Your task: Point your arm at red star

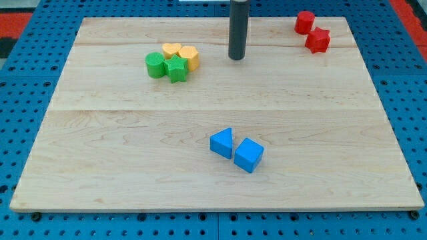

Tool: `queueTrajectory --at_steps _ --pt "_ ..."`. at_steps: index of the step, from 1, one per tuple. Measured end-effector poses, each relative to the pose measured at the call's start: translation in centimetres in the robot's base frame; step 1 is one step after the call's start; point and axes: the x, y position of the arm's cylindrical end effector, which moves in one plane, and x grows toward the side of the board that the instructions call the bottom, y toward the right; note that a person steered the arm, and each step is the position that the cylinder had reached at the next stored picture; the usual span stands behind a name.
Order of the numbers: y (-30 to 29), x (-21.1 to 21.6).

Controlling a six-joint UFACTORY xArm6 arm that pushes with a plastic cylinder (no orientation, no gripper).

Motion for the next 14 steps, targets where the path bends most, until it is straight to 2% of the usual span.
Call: queueTrajectory --at_steps 2,4,6,9,10,12,13,14 --pt "-1.0 -10.0" --pt "-0.7 -10.0" --pt "2.2 -8.3" --pt "2.6 0.7" --pt "6.0 4.1" --pt "24.3 3.6" --pt "29.3 0.0" --pt "29.6 -5.2"
